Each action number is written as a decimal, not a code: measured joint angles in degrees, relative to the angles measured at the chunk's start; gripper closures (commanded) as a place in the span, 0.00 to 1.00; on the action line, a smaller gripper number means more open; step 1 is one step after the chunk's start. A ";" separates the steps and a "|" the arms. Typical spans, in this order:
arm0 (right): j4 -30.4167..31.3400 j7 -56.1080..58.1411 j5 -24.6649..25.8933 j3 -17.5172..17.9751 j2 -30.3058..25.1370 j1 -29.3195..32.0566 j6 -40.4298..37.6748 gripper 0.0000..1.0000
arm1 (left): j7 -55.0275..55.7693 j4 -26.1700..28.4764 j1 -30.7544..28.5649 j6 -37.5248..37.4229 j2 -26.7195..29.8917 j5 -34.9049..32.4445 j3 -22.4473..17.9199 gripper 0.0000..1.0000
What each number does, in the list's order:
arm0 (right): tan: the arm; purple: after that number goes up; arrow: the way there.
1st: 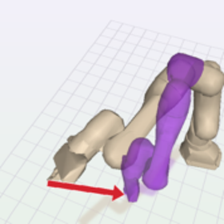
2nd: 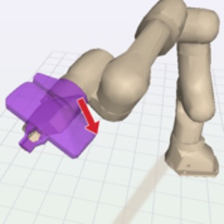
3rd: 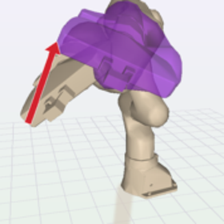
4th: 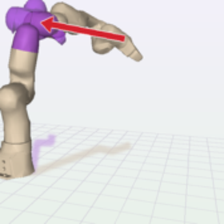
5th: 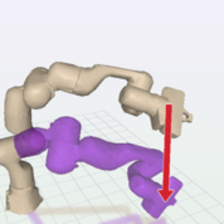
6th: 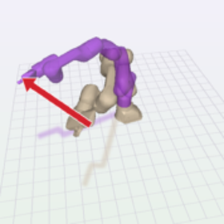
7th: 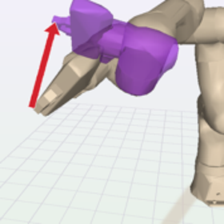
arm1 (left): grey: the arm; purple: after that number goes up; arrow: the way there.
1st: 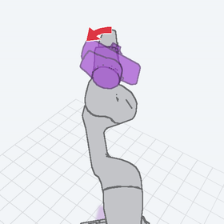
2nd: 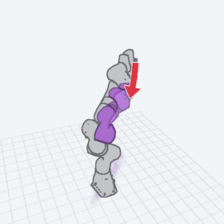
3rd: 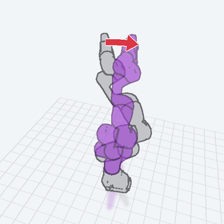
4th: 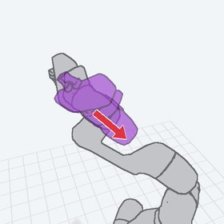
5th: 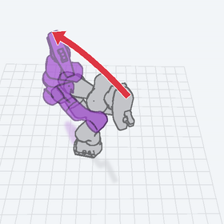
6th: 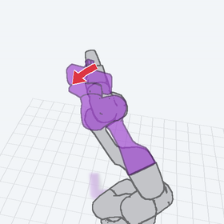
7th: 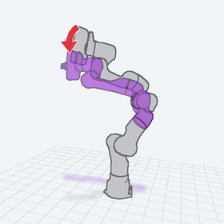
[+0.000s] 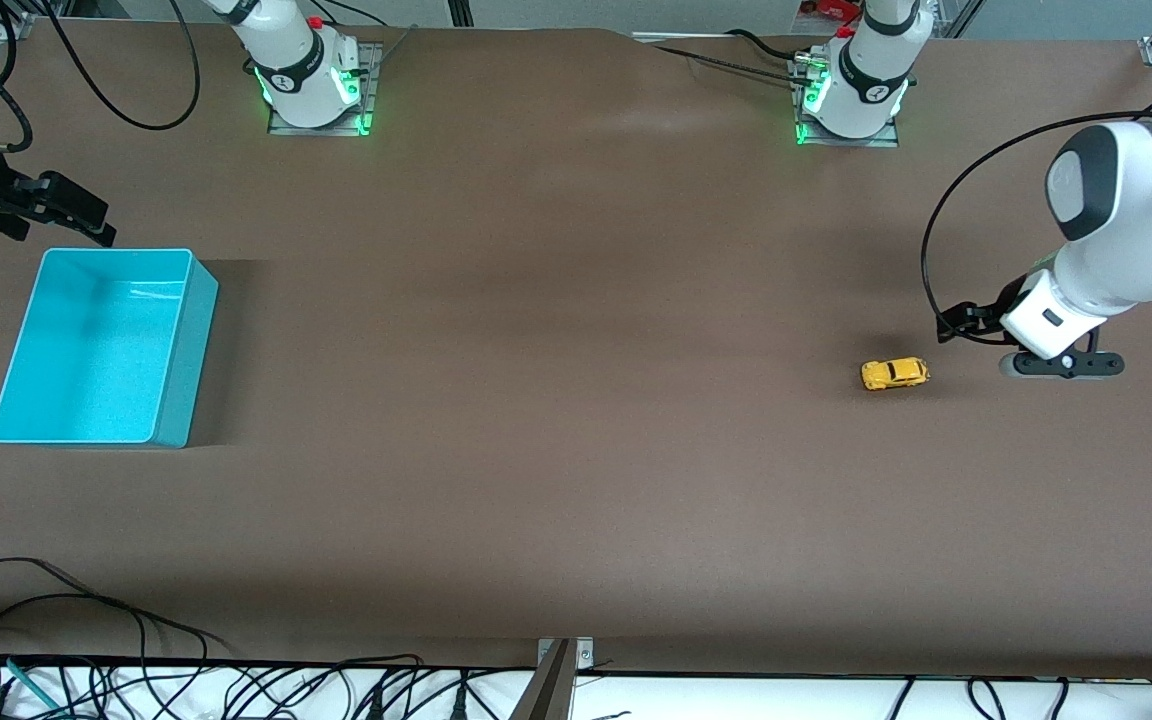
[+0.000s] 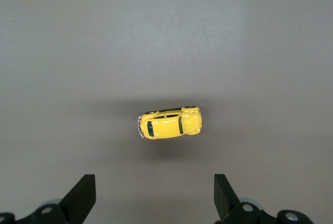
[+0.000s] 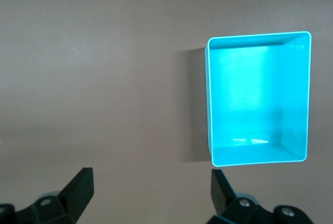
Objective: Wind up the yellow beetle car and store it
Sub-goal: 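Move the left gripper over the yellow beetle car, then lower the left gripper and close it on the yellow car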
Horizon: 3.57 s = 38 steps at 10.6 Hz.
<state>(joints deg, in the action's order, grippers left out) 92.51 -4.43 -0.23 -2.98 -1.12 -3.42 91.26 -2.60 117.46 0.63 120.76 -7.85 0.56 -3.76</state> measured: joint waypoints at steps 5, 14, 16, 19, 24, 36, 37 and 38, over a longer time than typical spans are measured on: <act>0.00 0.00 0.00 0.00 0.00 0.00 0.00 0.00 | -0.92 1.32 -0.42 2.03 -1.39 0.00 0.00 0.00; -0.01 0.00 0.00 -0.01 0.00 0.00 0.00 0.00 | -40.37 5.69 -0.48 7.20 -7.66 0.00 0.12 0.00; -0.01 0.00 0.00 -0.01 0.00 0.00 0.00 0.00 | -48.54 5.76 -0.31 8.55 -9.34 -0.06 0.23 0.00; -0.02 0.00 0.00 -0.01 0.00 0.00 0.00 0.00 | -60.72 5.94 -0.14 13.58 -11.98 -0.13 0.35 0.00; -0.02 0.00 0.00 -0.01 0.00 0.00 0.00 0.00 | -73.22 6.04 0.26 19.03 -15.40 -0.14 0.78 0.00; -0.02 0.00 0.00 0.00 0.00 0.00 0.00 0.00 | -88.75 5.84 1.22 20.71 -15.93 -0.15 0.89 0.89; -0.02 0.00 0.00 -0.01 0.00 0.00 0.00 0.00 | -89.05 5.84 1.24 20.71 -15.93 -0.15 0.89 0.89; -0.02 0.00 0.00 -0.01 0.00 0.00 0.00 0.00 | -89.10 5.84 1.24 20.71 -15.93 -0.15 0.89 0.90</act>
<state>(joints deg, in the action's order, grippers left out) 92.49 -4.43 -0.23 -2.99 -1.12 -3.41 91.26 -91.70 123.30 1.87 141.47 -23.78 0.41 -2.87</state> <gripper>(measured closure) 0.000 0.595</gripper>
